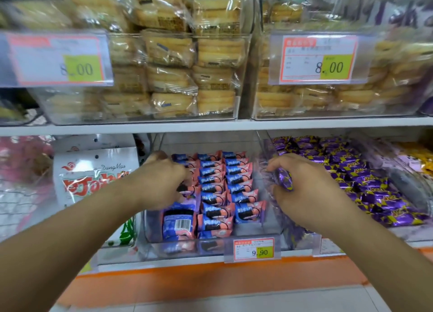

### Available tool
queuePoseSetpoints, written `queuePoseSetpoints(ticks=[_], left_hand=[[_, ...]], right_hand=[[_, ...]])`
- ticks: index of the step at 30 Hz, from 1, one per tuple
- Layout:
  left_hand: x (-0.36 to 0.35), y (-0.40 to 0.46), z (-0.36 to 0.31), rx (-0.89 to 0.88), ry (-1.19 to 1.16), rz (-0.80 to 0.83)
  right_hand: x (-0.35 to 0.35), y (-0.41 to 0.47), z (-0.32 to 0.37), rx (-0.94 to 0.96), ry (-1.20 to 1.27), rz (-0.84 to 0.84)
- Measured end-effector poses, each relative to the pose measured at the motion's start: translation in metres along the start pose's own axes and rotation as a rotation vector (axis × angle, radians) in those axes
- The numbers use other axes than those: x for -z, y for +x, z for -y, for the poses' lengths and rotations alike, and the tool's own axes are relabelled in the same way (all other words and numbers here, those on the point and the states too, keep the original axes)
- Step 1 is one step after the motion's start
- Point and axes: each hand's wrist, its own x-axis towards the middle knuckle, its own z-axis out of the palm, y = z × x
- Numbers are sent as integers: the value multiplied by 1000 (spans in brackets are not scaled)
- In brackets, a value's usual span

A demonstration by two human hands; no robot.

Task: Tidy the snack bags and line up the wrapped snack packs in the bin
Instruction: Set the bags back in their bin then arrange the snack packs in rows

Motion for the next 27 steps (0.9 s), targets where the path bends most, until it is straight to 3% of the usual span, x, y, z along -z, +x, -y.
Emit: queuePoseSetpoints(ticks=[6,10,17,23,27], left_hand=[[11,-6,-4,47,-255,-120],[31,-10,-27,-20,-510,-223],[8,12,-99,-212,-516,-78],[-4,22,-114,-191,-600,-119],[-8,22,-106,-92,-783,-127]], right_hand=[[0,-1,-2,-6,5,2],[1,-1,-3,-5,12,10],[2,-1,-2,12,16,-19],[2,-1,-4,26,20,-20],[3,-2,-4,34,32,-27]])
